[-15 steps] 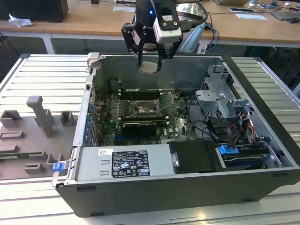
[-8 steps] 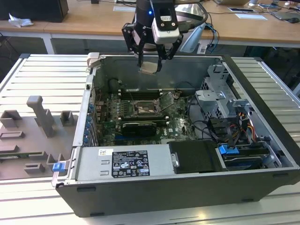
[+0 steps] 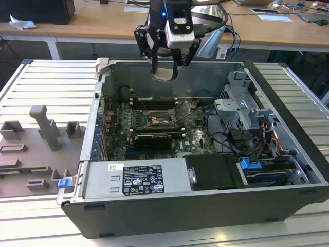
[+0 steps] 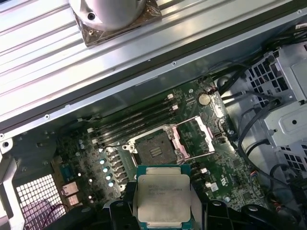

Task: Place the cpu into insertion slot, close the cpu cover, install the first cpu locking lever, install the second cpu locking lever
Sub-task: 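Place the cpu into insertion slot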

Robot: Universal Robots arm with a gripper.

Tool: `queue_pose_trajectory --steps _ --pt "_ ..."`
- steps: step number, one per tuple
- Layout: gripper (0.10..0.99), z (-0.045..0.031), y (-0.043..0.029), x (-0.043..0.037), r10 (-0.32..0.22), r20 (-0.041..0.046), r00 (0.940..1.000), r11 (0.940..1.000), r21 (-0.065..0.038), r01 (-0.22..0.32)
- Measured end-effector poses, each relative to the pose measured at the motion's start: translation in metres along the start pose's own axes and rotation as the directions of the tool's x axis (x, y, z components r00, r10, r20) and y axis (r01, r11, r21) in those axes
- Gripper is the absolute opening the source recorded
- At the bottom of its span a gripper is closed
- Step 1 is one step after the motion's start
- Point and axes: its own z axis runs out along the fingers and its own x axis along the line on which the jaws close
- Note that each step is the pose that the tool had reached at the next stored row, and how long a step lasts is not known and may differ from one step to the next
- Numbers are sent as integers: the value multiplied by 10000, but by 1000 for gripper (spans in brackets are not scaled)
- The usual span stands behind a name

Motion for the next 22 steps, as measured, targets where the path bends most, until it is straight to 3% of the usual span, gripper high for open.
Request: queue_pose_trajectory --steps 22 --pt "533 18 -1 0 690 59 9976 9976 -17 -690"
